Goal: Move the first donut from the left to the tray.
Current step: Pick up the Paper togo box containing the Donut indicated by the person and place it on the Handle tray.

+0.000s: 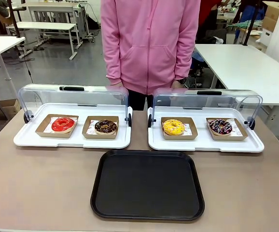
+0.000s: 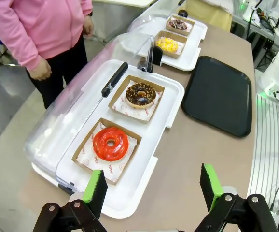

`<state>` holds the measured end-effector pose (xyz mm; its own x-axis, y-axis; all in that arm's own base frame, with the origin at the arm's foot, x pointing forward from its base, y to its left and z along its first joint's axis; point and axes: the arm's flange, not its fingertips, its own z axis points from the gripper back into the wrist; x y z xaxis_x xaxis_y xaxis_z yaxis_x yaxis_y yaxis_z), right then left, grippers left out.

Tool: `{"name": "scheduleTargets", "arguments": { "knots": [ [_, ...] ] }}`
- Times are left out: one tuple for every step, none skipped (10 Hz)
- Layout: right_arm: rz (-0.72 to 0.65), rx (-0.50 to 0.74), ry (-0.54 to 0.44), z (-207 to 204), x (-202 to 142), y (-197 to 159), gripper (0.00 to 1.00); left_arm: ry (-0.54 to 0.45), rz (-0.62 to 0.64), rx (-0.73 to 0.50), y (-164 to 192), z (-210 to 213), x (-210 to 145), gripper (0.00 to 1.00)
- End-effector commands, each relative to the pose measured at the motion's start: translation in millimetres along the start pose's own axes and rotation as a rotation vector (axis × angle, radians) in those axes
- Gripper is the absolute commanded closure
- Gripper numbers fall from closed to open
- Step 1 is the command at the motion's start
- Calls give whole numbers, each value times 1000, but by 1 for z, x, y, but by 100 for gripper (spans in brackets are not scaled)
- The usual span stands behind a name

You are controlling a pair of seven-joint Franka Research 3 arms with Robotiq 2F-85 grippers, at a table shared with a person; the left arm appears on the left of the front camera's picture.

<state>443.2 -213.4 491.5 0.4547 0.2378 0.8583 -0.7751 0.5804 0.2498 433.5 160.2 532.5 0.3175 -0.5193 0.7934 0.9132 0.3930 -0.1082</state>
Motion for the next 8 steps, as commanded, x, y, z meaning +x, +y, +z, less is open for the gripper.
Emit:
{"name": "scheduleTargets", "arguments": {
  "knots": [
    [6,4,-8,2,2,3,0,-6,-9,-1,-1,1,2,0],
    [6,4,-8,2,2,3,0,-6,-9,-1,-1,1,2,0],
    [6,4,-8,2,2,3,0,-6,-9,-1,-1,1,2,0],
    [6,4,-8,2,2,3,0,-6,-9,-1,-1,1,2,0],
    [6,4,-8,2,2,3,0,-6,-9,-1,-1,1,2,0],
    [6,4,-8,2,2,3,0,-6,-9,-1,-1,1,2,0],
    [6,4,-8,2,2,3,0,-6,-9,-1,-1,1,2,0],
    [6,4,-8,2,2,3,0,-6,-9,-1,-1,1,2,0]
  ]
}}
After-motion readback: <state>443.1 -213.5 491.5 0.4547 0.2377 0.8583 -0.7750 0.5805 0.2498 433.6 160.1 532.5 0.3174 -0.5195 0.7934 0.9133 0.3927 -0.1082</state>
